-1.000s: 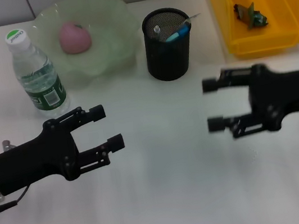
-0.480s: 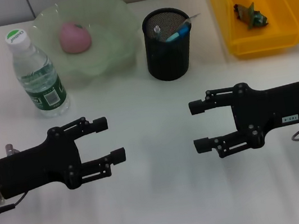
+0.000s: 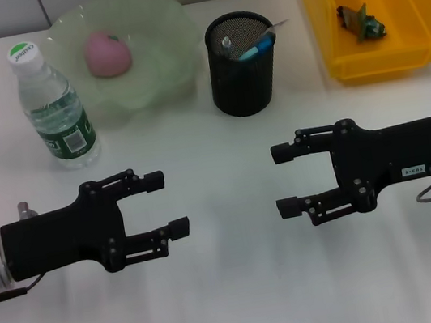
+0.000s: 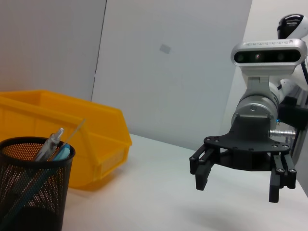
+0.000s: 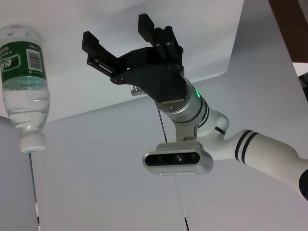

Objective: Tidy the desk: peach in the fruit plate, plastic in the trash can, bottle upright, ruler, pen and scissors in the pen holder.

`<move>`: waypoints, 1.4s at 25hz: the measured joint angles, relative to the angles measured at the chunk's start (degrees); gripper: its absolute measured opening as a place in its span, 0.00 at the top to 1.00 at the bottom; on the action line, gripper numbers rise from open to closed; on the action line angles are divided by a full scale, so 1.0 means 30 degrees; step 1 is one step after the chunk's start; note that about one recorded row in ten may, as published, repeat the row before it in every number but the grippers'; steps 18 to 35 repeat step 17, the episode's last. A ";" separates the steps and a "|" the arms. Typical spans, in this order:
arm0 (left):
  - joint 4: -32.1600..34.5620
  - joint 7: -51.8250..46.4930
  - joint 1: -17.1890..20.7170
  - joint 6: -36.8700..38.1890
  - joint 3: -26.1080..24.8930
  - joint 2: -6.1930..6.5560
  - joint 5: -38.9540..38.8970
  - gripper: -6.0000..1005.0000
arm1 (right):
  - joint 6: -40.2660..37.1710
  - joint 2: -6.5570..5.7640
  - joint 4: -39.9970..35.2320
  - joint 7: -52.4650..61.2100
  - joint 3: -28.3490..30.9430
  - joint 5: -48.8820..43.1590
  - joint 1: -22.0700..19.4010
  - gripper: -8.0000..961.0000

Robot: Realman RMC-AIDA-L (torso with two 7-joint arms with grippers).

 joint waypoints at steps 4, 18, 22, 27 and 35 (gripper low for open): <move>0.0024 0.0016 -0.0203 -0.0228 0.0176 -0.0067 0.0151 0.21 | 0.0035 0.0015 -0.0001 0.0000 -0.0005 -0.0010 -0.0008 0.16; 0.0029 0.0022 -0.0256 -0.0322 0.0438 -0.0071 0.0156 0.21 | 0.0033 0.0023 -0.0001 0.0004 0.0021 -0.0011 -0.0067 0.16; 0.0029 0.0022 -0.0256 -0.0322 0.0438 -0.0071 0.0156 0.21 | 0.0033 0.0023 -0.0001 0.0004 0.0021 -0.0011 -0.0067 0.16; 0.0029 0.0022 -0.0256 -0.0322 0.0438 -0.0071 0.0156 0.21 | 0.0033 0.0023 -0.0001 0.0004 0.0021 -0.0011 -0.0067 0.16; 0.0029 0.0022 -0.0256 -0.0322 0.0438 -0.0071 0.0156 0.21 | 0.0033 0.0023 -0.0001 0.0004 0.0021 -0.0011 -0.0067 0.16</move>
